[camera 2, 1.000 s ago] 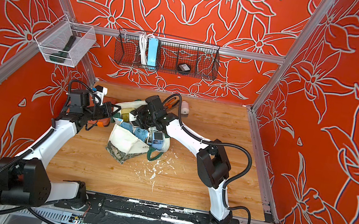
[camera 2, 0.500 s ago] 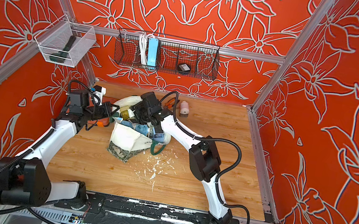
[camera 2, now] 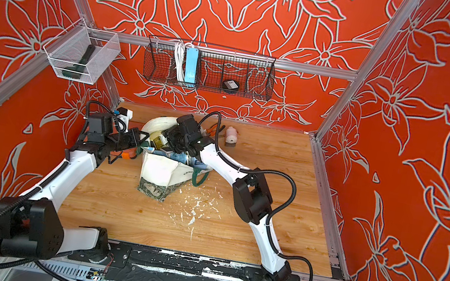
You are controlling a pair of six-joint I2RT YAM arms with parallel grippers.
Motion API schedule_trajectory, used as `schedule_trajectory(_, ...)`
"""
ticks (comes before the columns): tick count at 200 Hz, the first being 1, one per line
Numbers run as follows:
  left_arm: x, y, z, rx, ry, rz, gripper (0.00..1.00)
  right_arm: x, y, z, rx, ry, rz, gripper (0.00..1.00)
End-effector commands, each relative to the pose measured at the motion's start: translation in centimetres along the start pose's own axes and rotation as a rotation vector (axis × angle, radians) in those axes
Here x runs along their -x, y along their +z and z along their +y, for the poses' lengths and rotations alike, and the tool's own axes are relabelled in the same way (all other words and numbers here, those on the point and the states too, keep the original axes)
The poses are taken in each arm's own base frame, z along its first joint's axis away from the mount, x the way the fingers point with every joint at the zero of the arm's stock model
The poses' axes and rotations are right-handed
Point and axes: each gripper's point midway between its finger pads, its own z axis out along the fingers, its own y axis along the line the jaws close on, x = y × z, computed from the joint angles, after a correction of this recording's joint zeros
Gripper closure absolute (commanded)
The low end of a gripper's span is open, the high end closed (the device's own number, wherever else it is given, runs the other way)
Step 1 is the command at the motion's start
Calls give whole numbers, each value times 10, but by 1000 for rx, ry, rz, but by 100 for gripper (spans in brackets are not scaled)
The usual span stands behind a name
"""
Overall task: Take out the pencil sharpeners from the tote bags
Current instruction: Pick up the pencil sharpener from the canvas bag.
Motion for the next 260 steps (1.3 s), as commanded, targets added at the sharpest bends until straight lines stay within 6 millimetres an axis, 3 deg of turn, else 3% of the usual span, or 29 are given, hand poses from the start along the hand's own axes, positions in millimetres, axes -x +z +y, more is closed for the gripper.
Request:
schedule_trajectory(1, 10, -9, -47, -174, 101, -22, 100, 7, 20, -17, -6, -77, 18, 43)
schedule_trajectory(48, 9, -8, -46, -170, 100, -19, 100, -14, 23, -13, 29, -168, 111, 66)
schedule_trajectory(92, 9, -9, -46, -164, 101, -21, 100, -25, -1, 12, 104, -265, 117, 77)
schedule_trajectory(150, 10, -9, -43, -146, 100, -24, 100, -19, -52, 35, 149, -412, 10, 81)
schedule_trajectory(206, 11, -9, -43, -142, 103, -28, 100, -9, -82, 38, 97, -567, -75, 84)
schedule_trajectory(260, 11, -9, -42, -137, 101, -28, 100, -4, -122, 55, 73, -819, -153, 85)
